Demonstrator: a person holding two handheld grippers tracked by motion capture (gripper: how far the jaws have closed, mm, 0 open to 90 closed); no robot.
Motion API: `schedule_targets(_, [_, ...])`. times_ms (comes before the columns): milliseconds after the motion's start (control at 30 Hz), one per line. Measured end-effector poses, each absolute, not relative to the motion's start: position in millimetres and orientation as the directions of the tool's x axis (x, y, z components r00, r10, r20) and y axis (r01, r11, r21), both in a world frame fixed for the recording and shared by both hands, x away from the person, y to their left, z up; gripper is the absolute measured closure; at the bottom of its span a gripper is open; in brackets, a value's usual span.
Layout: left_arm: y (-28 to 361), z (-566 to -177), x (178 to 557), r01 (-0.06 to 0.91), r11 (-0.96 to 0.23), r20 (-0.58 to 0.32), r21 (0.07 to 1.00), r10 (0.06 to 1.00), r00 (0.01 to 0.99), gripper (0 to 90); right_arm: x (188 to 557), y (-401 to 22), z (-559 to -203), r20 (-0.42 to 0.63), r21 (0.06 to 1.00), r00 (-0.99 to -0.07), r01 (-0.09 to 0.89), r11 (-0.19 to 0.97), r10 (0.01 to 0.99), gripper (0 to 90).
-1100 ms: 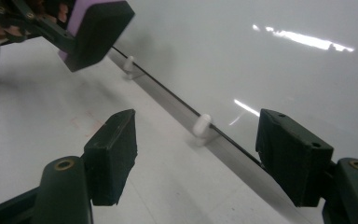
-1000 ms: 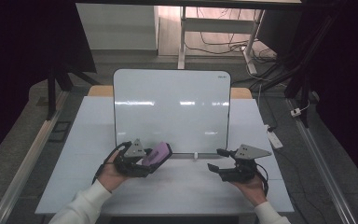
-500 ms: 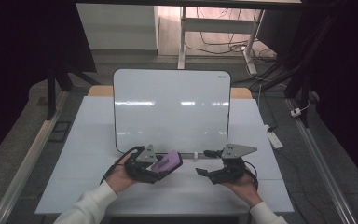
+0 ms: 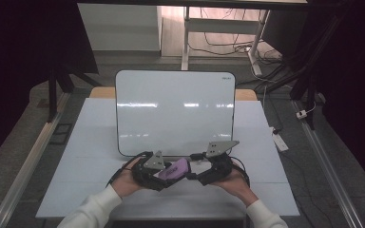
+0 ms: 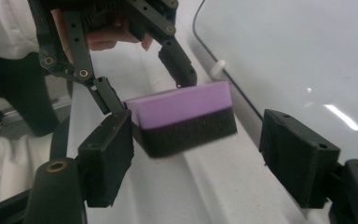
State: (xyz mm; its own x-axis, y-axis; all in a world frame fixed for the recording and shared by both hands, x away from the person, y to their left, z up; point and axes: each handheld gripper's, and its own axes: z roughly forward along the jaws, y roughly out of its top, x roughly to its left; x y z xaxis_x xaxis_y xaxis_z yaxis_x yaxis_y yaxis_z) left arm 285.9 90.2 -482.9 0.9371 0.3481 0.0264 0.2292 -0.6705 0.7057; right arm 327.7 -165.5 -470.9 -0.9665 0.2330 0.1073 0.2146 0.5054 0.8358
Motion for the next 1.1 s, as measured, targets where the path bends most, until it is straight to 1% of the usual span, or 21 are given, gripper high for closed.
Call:
schedule_targets(133, [88,-483,285,0.213,-0.678,0.031,0.704,0.329,0.944,41.3,330,-160,-473,0.146,0.821,-0.971,0.227,0.524,0.191,29.2])
schedule_targets(233, [87,-483,285,0.207,-0.683,0.032,0.700,0.319,0.947,41.3,329,-157,-475,0.166,0.813,-0.972,0.231,0.535,0.167,34.2])
schedule_targets(367, [88,-483,285,0.206,-0.676,0.029,0.707,0.319,0.947,41.1,329,-157,-475,0.172,0.813,-0.973,0.229,0.535,0.156,37.9])
schedule_targets(467, [90,-481,285,0.211,-0.655,0.048,0.726,0.354,0.934,38.9,329,-160,-473,0.177,0.826,-0.968,0.243,0.508,0.176,39.1])
schedule_targets(567, [92,-479,282,0.211,-0.633,0.082,0.744,0.401,0.912,30.7,332,-165,-472,0.196,0.833,-0.954,0.284,0.474,0.227,39.4])
schedule_targets(667, [93,-475,277,0.190,-0.607,0.122,0.772,0.434,0.892,27.4,334,-169,-472,0.213,0.834,-0.938,0.320,0.450,0.273,39.5])
schedule_targets(833, [91,-474,270,0.171,-0.601,0.186,0.781,0.485,0.854,27.7,335,-171,-473,0.234,0.831,-0.905,0.376,0.411,0.355,39.5])
schedule_targets(933, [88,-475,268,0.163,-0.595,0.203,0.787,0.499,0.842,29.8,336,-173,-473,0.279,0.832,-0.884,0.418,0.365,0.375,39.5])
schedule_targets(1100, [81,-477,265,0.138,-0.617,0.253,0.775,0.503,0.826,33.8,336,-174,-473,0.333,0.836,-0.866,0.454,0.307,0.374,39.5])
